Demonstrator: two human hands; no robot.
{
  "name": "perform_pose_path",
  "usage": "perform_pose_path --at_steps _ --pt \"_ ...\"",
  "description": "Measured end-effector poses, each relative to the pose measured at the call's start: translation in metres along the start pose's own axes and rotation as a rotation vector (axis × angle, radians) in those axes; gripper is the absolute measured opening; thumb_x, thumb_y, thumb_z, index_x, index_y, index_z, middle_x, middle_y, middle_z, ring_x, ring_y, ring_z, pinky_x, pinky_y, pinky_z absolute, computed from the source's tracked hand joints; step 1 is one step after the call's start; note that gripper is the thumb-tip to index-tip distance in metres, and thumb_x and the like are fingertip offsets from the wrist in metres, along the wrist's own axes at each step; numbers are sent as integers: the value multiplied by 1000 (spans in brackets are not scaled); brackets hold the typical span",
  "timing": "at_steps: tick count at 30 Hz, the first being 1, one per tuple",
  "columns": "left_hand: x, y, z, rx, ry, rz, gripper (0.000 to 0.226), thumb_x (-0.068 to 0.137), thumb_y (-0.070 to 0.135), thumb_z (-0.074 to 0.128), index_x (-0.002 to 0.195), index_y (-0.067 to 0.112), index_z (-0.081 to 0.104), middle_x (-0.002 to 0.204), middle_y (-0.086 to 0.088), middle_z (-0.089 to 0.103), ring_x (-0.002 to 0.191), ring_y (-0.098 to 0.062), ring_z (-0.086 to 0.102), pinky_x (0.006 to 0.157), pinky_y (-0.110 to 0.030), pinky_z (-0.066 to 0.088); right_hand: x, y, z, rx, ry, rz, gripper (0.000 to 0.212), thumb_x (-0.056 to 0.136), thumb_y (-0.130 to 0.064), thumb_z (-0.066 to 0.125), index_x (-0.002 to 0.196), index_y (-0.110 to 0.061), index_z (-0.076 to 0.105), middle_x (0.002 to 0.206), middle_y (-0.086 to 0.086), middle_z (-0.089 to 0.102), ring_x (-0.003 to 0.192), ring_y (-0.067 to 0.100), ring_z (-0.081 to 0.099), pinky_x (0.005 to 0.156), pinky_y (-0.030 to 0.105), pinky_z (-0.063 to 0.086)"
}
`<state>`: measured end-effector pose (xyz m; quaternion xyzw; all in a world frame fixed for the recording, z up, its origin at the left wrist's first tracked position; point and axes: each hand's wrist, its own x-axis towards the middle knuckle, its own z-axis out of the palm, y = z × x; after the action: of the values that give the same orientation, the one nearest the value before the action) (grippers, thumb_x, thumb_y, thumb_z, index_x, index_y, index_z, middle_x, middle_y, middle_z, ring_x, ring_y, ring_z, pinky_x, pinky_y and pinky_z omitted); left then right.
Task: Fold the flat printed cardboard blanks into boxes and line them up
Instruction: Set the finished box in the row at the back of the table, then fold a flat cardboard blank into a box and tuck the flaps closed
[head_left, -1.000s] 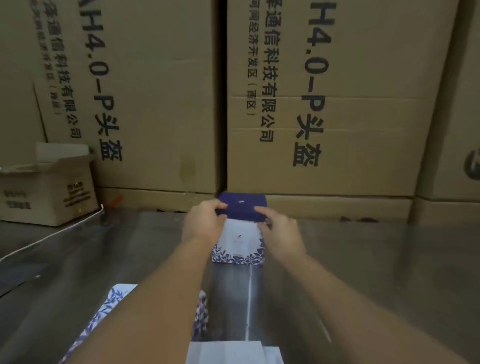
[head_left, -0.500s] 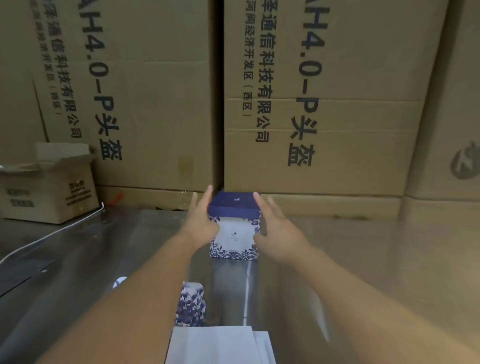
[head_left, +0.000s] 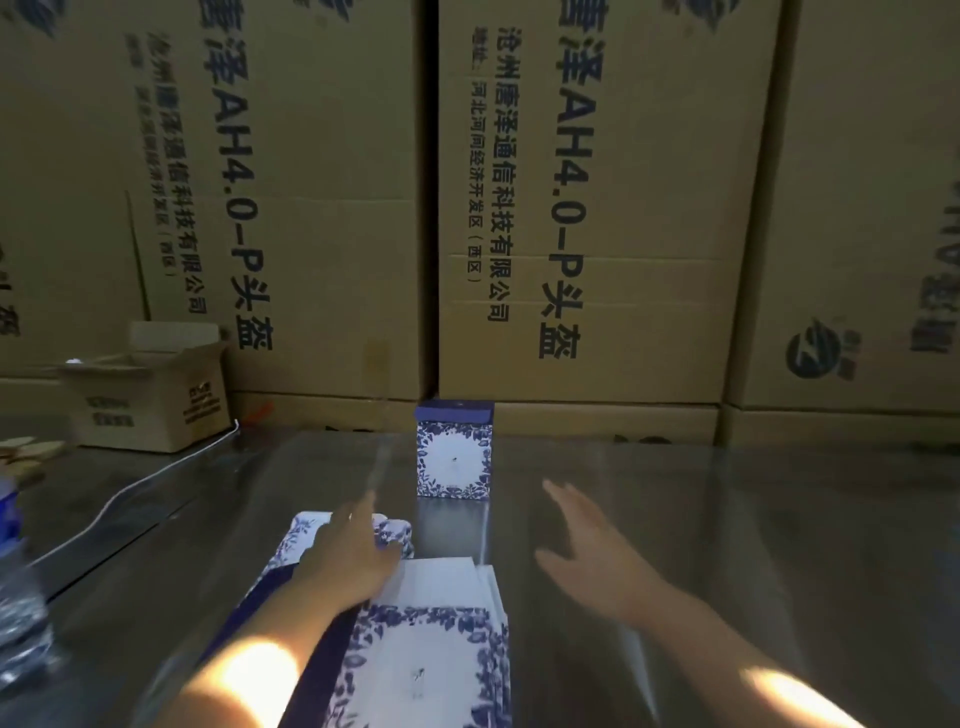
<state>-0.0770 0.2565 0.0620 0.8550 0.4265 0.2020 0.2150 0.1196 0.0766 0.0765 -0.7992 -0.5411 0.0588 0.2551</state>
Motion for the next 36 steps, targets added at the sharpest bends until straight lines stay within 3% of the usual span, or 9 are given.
perform_pose_path --at_steps 2,6,8,11,17,21,25,30,36 --pt "-26 -12 6 178 20 -47 72 91 50 46 149 22 14 154 -4 26 139 -23 28 112 -40 27 -33 1 20 77 -36 51 67 96 -44 48 151 -28 14 160 -2 10 145 13 16 113 24 16" --pt "-72 -5 22 323 8 -186 72 91 62 27 150 24 10 159 -1 6 146 -21 4 117 -47 4 -91 -14 55 316 -108 129 61 88 -64 46 143 -41 31 150 -13 36 130 5 39 97 7 28" --pt "-89 -1 32 362 7 -183 72 92 62 21 151 23 9 159 -1 1 146 -19 0 117 -45 -1 -110 -23 65 349 -135 93 60 83 -71 45 138 -48 36 145 -17 42 128 2 40 98 10 29" --pt "-102 -2 33 358 40 -167 69 93 61 21 150 23 14 159 0 1 146 -18 0 117 -42 -2 -124 -25 69 342 -114 65 66 74 -74 50 133 -44 46 133 -21 53 119 -4 49 100 18 37" --pt "-107 -1 33 339 76 -158 67 92 58 24 149 23 21 159 0 7 146 -18 5 117 -42 1 -134 -21 66 400 -76 64 53 62 -80 50 104 -49 61 106 -25 66 99 -14 57 95 19 44" --pt "-105 -2 33 335 100 -165 66 91 57 26 148 24 24 159 1 10 145 -18 6 117 -46 0 -133 -22 64 402 -71 62 45 65 -77 50 100 -50 62 106 -25 66 98 -15 57 91 16 45" --pt "-109 -3 31 343 123 -204 68 88 62 26 148 29 23 158 4 10 146 -20 3 109 -60 -8 -133 -21 64 392 -59 60 40 67 -76 51 97 -52 61 105 -27 66 96 -17 56 89 12 43" --pt "-108 -5 25 297 179 -411 74 87 64 33 148 21 24 158 -8 10 145 -33 1 108 -65 -5 -130 -22 65 411 -21 57 23 78 -66 54 90 -50 65 96 -30 67 90 -16 58 79 9 43" --pt "-102 -7 25 280 157 -442 83 83 69 35 149 21 20 158 -10 5 144 -34 -1 109 -63 -5 -127 -24 69 439 -1 69 43 67 -77 49 89 -45 66 91 -32 66 87 -17 58 74 11 41"
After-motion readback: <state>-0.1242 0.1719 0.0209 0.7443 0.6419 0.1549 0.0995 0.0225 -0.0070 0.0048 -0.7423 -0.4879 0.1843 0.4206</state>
